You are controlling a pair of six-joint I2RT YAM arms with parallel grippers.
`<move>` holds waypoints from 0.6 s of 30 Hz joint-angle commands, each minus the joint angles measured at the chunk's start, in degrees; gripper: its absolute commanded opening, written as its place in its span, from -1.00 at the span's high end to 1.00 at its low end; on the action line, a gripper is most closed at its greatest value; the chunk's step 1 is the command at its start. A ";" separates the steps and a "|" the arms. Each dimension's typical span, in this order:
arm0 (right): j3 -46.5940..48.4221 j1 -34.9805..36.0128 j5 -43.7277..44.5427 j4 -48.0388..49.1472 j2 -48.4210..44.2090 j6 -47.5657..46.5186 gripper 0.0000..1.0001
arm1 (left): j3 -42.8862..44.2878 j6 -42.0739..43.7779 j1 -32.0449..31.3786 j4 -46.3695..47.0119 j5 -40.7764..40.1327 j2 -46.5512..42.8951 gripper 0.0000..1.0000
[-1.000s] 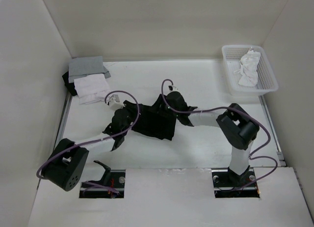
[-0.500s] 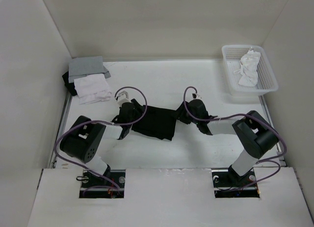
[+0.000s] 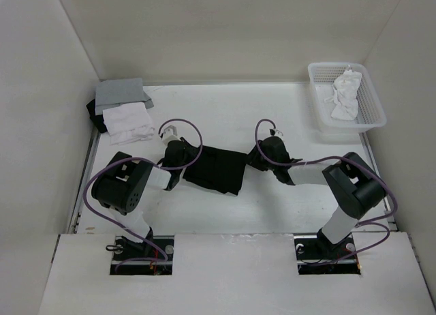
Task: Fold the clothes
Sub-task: Fold the tank top
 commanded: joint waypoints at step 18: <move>3.27 -2.26 -0.30 -0.71 1.33 -0.54 0.29 | -6.56 -10.76 4.99 11.33 0.68 -2.47 0.35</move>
